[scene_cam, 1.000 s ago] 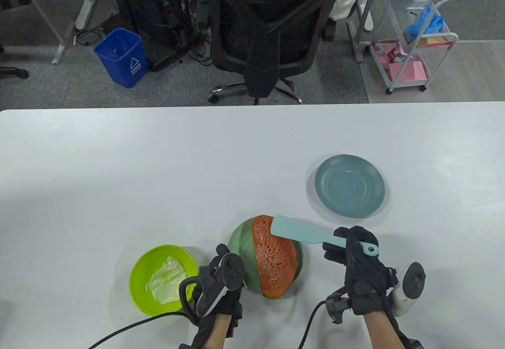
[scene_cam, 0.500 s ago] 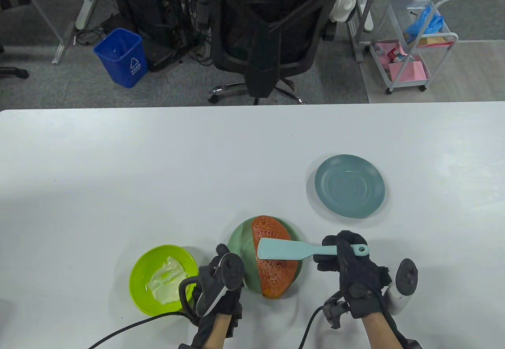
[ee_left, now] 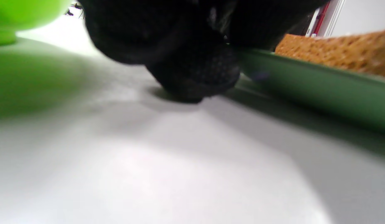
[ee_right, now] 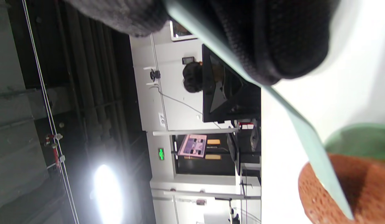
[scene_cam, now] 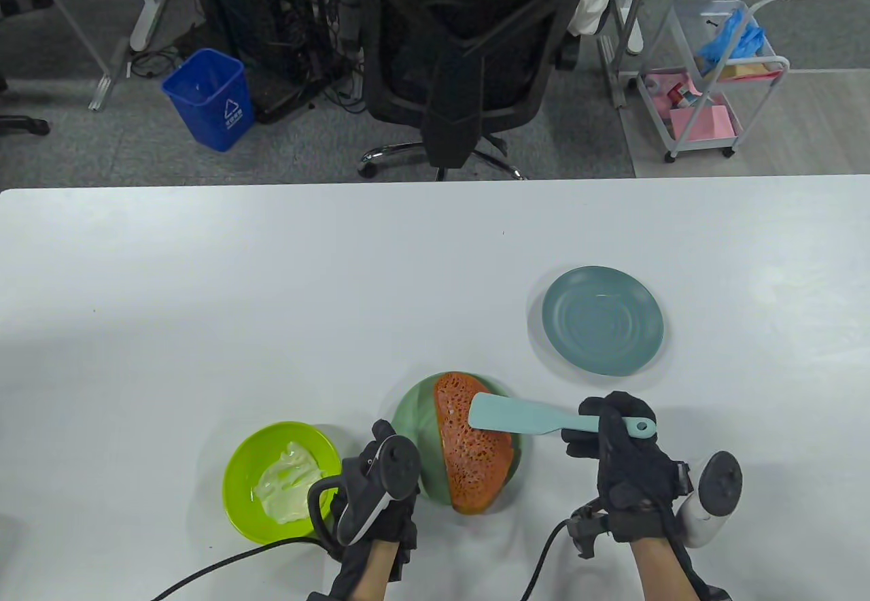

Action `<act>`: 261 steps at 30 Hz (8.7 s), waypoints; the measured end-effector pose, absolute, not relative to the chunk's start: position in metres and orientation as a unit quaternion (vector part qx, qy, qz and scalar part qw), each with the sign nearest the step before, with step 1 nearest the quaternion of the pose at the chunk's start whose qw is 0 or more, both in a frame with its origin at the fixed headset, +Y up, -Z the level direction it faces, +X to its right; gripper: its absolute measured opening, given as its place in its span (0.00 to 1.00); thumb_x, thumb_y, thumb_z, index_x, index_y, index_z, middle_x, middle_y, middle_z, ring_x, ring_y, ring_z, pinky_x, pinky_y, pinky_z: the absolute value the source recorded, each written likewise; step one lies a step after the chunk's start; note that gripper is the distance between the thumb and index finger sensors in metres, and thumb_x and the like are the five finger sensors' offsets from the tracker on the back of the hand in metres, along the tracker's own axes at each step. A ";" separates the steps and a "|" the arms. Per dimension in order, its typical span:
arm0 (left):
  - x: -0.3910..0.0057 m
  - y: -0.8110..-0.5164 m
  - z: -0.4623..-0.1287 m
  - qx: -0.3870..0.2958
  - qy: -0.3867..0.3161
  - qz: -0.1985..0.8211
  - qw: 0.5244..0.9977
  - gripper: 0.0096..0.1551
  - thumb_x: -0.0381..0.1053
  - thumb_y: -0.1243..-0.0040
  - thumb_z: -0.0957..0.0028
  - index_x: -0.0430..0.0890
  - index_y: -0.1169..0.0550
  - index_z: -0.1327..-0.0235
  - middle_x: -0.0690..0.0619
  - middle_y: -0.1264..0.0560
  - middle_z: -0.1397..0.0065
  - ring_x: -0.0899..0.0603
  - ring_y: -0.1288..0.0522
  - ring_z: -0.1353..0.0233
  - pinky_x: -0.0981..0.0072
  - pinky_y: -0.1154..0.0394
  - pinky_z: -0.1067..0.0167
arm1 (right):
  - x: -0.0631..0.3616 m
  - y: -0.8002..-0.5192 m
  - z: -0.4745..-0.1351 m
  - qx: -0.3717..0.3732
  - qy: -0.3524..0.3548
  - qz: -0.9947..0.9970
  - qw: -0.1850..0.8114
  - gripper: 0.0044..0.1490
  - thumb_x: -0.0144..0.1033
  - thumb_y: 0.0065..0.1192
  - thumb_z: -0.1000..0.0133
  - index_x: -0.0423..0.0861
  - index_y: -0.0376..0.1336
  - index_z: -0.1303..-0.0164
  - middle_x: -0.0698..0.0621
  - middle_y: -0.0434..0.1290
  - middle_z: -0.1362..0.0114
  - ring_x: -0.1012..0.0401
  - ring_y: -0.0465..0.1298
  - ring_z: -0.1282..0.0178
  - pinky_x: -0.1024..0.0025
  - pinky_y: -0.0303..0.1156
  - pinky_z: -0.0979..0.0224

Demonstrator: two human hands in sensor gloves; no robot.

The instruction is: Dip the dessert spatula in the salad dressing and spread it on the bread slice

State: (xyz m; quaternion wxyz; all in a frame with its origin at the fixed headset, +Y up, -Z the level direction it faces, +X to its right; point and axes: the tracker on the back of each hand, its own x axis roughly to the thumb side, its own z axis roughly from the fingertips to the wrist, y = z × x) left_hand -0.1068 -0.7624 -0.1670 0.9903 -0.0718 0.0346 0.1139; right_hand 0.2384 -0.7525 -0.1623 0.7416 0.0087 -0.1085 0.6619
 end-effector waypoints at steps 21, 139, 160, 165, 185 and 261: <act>-0.107 -0.762 -0.167 -0.072 0.035 0.114 0.990 0.34 0.52 0.37 0.34 0.32 0.28 0.24 0.46 0.16 0.46 0.51 0.11 0.62 0.68 0.13 0.65 | 0.237 -0.749 -0.163 0.053 -0.123 0.649 0.748 0.26 0.43 0.59 0.33 0.42 0.55 0.33 0.30 0.66 0.37 0.36 0.81 0.55 0.56 0.83 0.56; -0.109 -0.720 -0.137 0.088 -0.099 0.132 0.982 0.42 0.61 0.56 0.30 0.35 0.40 0.14 0.29 0.42 0.16 0.22 0.35 0.21 0.29 0.37 0.29 | 0.270 -0.738 -0.182 0.018 -0.123 0.573 0.810 0.31 0.49 0.61 0.30 0.53 0.48 0.26 0.42 0.50 0.18 0.32 0.65 0.30 0.48 0.70 0.28; -0.109 -0.722 -0.135 0.089 -0.103 0.147 0.980 0.43 0.61 0.56 0.30 0.34 0.42 0.14 0.28 0.42 0.16 0.22 0.35 0.21 0.30 0.37 0.29 | 0.283 -0.776 -0.219 -0.102 -0.126 0.572 0.804 0.37 0.50 0.61 0.29 0.58 0.40 0.24 0.46 0.37 0.15 0.33 0.55 0.20 0.51 0.63 0.15; -0.109 -0.722 -0.135 0.090 -0.102 0.154 0.979 0.44 0.62 0.56 0.30 0.34 0.43 0.13 0.28 0.42 0.16 0.22 0.35 0.21 0.30 0.37 0.29 | 0.284 -0.784 -0.222 -0.066 -0.105 0.583 0.803 0.43 0.50 0.62 0.30 0.60 0.36 0.20 0.44 0.31 0.15 0.32 0.53 0.18 0.48 0.60 0.15; -0.106 -0.723 -0.135 0.077 -0.100 0.152 0.980 0.44 0.61 0.55 0.30 0.33 0.42 0.13 0.27 0.41 0.17 0.23 0.32 0.23 0.30 0.34 0.30 | 0.289 -0.765 -0.197 -0.044 0.037 0.822 0.566 0.38 0.26 0.80 0.38 0.44 0.59 0.22 0.37 0.44 0.16 0.37 0.70 0.28 0.53 0.76 0.30; -0.112 -0.735 -0.138 0.049 -0.128 0.183 0.974 0.40 0.60 0.65 0.31 0.37 0.44 0.12 0.31 0.48 0.14 0.22 0.46 0.17 0.29 0.46 0.27 | 0.150 -0.738 -0.142 0.083 -0.108 0.963 0.233 0.39 0.57 0.40 0.36 0.48 0.49 0.18 0.44 0.47 0.14 0.44 0.44 0.14 0.48 0.50 0.17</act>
